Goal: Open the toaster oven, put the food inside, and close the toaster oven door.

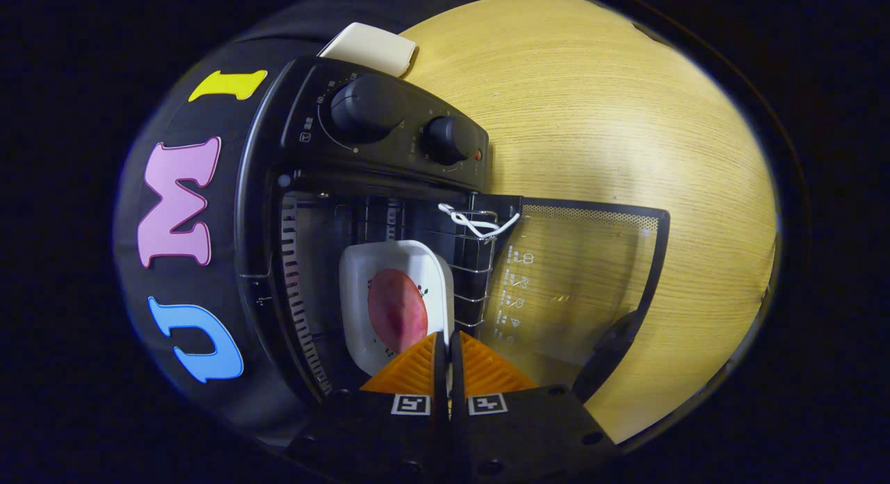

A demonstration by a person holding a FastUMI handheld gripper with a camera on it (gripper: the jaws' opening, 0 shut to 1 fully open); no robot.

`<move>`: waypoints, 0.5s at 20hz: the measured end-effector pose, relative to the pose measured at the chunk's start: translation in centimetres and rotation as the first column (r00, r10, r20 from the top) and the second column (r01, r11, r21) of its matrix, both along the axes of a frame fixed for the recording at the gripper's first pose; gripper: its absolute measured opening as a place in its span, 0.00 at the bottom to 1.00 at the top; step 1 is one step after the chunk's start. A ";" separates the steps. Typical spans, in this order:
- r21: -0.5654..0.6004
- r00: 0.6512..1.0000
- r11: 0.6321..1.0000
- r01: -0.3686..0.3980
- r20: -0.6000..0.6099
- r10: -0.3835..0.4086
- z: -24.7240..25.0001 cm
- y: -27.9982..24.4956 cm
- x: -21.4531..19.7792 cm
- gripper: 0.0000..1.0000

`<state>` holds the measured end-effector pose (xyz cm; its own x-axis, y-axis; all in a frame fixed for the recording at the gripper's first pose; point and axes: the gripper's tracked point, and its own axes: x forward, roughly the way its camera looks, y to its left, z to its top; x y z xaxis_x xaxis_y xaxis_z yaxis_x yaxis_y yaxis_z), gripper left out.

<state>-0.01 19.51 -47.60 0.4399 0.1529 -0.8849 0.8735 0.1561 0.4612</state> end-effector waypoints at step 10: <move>0.136 0.996 0.991 0.003 0.083 -0.014 1.9 1.7 -0.1 0.64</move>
<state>-0.06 21.16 -45.65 0.5136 0.2650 -0.8161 0.8317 0.0800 0.5494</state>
